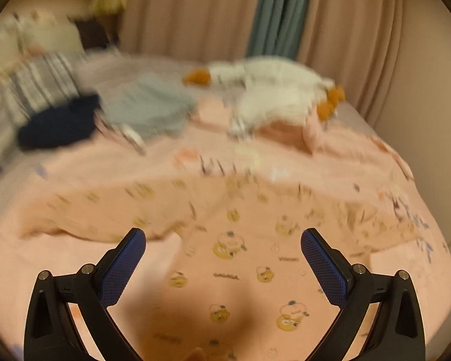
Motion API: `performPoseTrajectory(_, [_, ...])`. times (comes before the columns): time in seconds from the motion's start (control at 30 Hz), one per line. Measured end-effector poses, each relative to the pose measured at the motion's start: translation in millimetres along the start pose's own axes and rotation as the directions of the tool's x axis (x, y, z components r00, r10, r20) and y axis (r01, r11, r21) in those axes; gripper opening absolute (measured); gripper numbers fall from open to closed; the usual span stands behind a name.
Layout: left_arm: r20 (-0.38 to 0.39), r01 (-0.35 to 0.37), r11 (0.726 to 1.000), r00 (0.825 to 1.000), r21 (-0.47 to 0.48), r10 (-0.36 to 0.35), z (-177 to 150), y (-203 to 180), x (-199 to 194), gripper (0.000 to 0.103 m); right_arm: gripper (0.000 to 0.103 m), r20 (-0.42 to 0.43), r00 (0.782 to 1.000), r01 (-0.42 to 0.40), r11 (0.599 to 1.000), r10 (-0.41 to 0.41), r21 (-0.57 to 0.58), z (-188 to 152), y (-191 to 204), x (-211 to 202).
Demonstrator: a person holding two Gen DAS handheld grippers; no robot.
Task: Fold small clothes
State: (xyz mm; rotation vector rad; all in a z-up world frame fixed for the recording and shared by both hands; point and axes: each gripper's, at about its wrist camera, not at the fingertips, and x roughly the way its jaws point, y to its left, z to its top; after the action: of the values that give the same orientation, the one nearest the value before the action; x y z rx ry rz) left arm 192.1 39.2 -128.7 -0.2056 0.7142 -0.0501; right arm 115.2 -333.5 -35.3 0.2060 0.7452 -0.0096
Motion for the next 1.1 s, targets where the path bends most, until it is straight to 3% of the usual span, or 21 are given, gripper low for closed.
performPoseTrajectory(0.07, [-0.085,-0.001,0.998,0.996,-0.058,-0.004,-8.2,15.6,37.3,0.102,0.102,-0.017,0.999,0.039,0.999,-0.039,-0.001,15.2,-31.5,25.9])
performPoseTrajectory(0.13, [-0.126,0.016,0.991,0.992,-0.131,-0.033,-10.3,27.1,61.1,0.102,0.102,-0.044,0.996,0.077,0.994,-0.074,0.072,29.0,-71.6,56.1])
performPoseTrajectory(0.2, [-0.117,0.022,0.982,0.992,-0.19,-0.045,-10.9,37.5,75.3,0.102,0.102,-0.071,0.996,0.069,0.979,-0.056,0.194,35.2,-112.5,78.8])
performPoseTrajectory(0.27, [-0.157,0.013,0.972,0.986,-0.235,-0.052,-14.2,44.2,89.3,0.102,0.102,-0.093,0.996,0.032,0.945,-0.002,0.326,36.0,-156.4,103.3])
performPoseTrajectory(0.33, [-0.235,0.041,0.957,0.966,-0.287,-0.111,-19.2,50.4,107.3,0.102,0.1,-0.113,0.993,0.032,0.909,0.018,0.416,31.6,-194.4,121.5])
performPoseTrajectory(0.37, [-0.248,0.049,0.95,0.96,-0.309,-0.13,-21.4,53.2,111.9,0.102,0.1,-0.108,0.994,0.05,0.892,-0.001,0.448,29.0,-211.3,127.4])
performPoseTrajectory(0.47, [-0.208,0.063,0.935,0.968,-0.349,-0.142,-24.0,56.2,110.9,0.102,0.101,-0.052,0.998,0.055,0.86,-0.034,0.507,19.9,-248.3,138.2])
performPoseTrajectory(0.53, [-0.207,0.071,0.936,0.967,-0.344,-0.149,-24.6,56.9,110.8,0.102,0.1,0.0,0.998,-0.05,0.815,0.061,0.577,8.8,-275.2,153.9])
performPoseTrajectory(0.6, [-0.195,0.079,0.94,0.969,-0.332,-0.151,-26.5,57.1,111.1,0.102,0.098,0.045,0.988,-0.138,0.729,0.145,0.67,-2.0,-298.0,170.4])
performPoseTrajectory(0.67, [-0.194,0.076,0.947,0.971,-0.311,-0.141,-25.4,57.5,116.2,0.102,0.095,0.078,0.984,-0.163,0.638,0.16,0.753,-11.7,-311.8,186.3])
performPoseTrajectory(0.7, [-0.195,0.067,0.954,0.972,-0.293,-0.129,-26.3,54.8,116.0,0.102,0.093,0.082,0.984,-0.166,0.619,0.161,0.768,-14.1,-313.5,191.5])
performPoseTrajectory(0.77, [-0.205,0.047,0.964,0.973,-0.261,-0.102,-24.4,51.3,121.6,0.102,0.08,0.076,0.987,-0.148,0.598,0.144,0.788,-17.9,-317.3,206.3])
performPoseTrajectory(0.9, [-0.216,-0.004,0.984,0.976,-0.177,-0.035,-26.1,42.9,125.9,0.102,0.058,0.154,0.986,-0.162,0.613,0.067,0.773,-14.1,-315.6,214.7])
performPoseTrajectory(0.97, [-0.222,-0.029,0.99,0.975,-0.138,-0.003,-27.1,38.2,128.1,0.102,0.008,0.091,0.996,-0.07,0.643,0.001,0.763,-13.3,-316.1,222.9])
performPoseTrajectory(1.0, [-0.224,-0.038,0.992,0.974,-0.124,0.01,-27.5,36.8,128.9,0.102,0.005,0.062,0.998,-0.032,0.649,-0.022,0.76,-14.4,-318.6,228.7])
performPoseTrajectory(1.1, [-0.23,-0.068,0.994,0.972,-0.082,0.047,-28.9,32.4,131.5,0.102,0.005,0.12,0.993,-0.097,0.62,0.005,0.778,-17.2,-326.5,230.2])
